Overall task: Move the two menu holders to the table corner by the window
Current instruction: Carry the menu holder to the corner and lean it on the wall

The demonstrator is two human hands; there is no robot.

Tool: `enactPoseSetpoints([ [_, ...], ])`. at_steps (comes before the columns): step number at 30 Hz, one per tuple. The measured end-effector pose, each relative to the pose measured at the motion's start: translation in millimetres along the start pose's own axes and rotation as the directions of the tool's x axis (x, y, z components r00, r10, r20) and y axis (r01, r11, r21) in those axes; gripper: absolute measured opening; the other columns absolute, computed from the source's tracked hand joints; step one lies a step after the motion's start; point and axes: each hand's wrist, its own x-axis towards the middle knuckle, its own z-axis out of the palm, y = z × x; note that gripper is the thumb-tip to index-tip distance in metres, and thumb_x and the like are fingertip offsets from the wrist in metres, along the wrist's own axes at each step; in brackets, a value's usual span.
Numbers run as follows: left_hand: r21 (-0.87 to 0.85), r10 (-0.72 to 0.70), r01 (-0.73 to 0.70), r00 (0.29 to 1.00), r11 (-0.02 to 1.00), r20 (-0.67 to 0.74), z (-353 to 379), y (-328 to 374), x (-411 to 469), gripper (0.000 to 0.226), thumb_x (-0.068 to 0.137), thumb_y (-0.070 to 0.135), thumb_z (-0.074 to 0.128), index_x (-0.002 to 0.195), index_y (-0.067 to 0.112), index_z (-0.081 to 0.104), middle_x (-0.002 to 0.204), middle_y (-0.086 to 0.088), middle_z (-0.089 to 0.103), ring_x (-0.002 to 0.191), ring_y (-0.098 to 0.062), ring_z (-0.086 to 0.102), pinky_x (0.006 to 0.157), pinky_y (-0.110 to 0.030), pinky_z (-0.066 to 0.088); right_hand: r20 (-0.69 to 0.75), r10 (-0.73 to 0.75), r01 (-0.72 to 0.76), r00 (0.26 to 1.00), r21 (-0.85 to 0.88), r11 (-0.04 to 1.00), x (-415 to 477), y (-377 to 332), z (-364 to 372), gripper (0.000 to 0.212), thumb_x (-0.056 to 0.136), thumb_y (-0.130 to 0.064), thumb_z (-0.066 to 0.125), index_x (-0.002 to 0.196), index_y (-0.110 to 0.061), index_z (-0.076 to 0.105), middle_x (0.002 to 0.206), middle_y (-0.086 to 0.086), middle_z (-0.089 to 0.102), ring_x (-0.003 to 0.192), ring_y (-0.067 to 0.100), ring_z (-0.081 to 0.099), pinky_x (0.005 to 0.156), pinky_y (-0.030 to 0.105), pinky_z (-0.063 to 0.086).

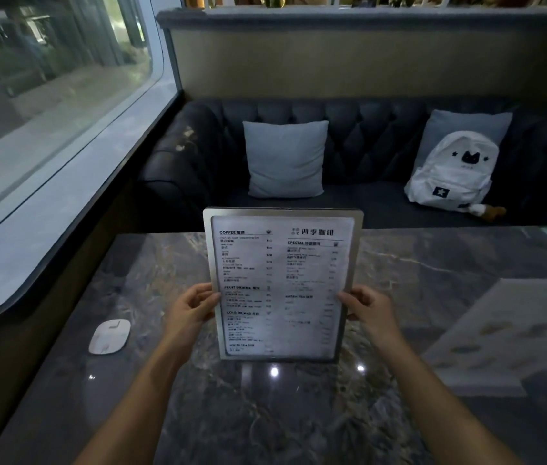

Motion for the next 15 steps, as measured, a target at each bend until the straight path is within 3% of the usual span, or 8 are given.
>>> enactPoseSetpoints([
  [6, -0.045, 0.044, -0.042, 0.998, 0.998, 0.041, 3, -5, 2, 0.017, 0.087, 0.01, 0.051, 0.081, 0.019, 0.065, 0.077, 0.008, 0.074, 0.077, -0.009, 0.068, 0.064, -0.018, 0.054, -0.052, 0.007, -0.006, 0.999, 0.022, 1.0, 2, -3, -1, 0.013, 0.078, -0.013, 0.067, 0.067, -0.021, 0.064, 0.066, -0.008, 0.068, 0.053, 0.001, 0.063, 0.046, 0.011, 0.048],
  [11, -0.158, 0.04, -0.045, 0.999, 0.986, -0.032, 5, -13, -5, 0.014, 0.085, 0.006, 0.051, 0.084, 0.014, 0.062, 0.076, 0.006, 0.072, 0.073, -0.008, 0.066, 0.064, -0.018, 0.054, -0.006, -0.002, 0.002, 1.0, 0.042, 0.999, -4, -9, 2, 0.01, 0.079, -0.009, 0.064, 0.073, -0.017, 0.065, 0.074, 0.001, 0.069, 0.052, 0.0, 0.062, 0.044, 0.012, 0.047],
  [15, -0.185, 0.08, -0.093, 0.994, 0.978, -0.074, -14, -15, -25, 0.009, 0.084, 0.008, 0.054, 0.088, 0.011, 0.061, 0.088, -0.004, 0.066, 0.084, -0.017, 0.062, 0.075, -0.027, 0.054, 0.045, 0.0, -0.003, 0.999, 0.055, 0.999, -10, -13, 16, 0.004, 0.08, -0.01, 0.063, 0.082, -0.011, 0.066, 0.077, 0.0, 0.069, 0.059, 0.006, 0.065, 0.048, 0.015, 0.05],
])
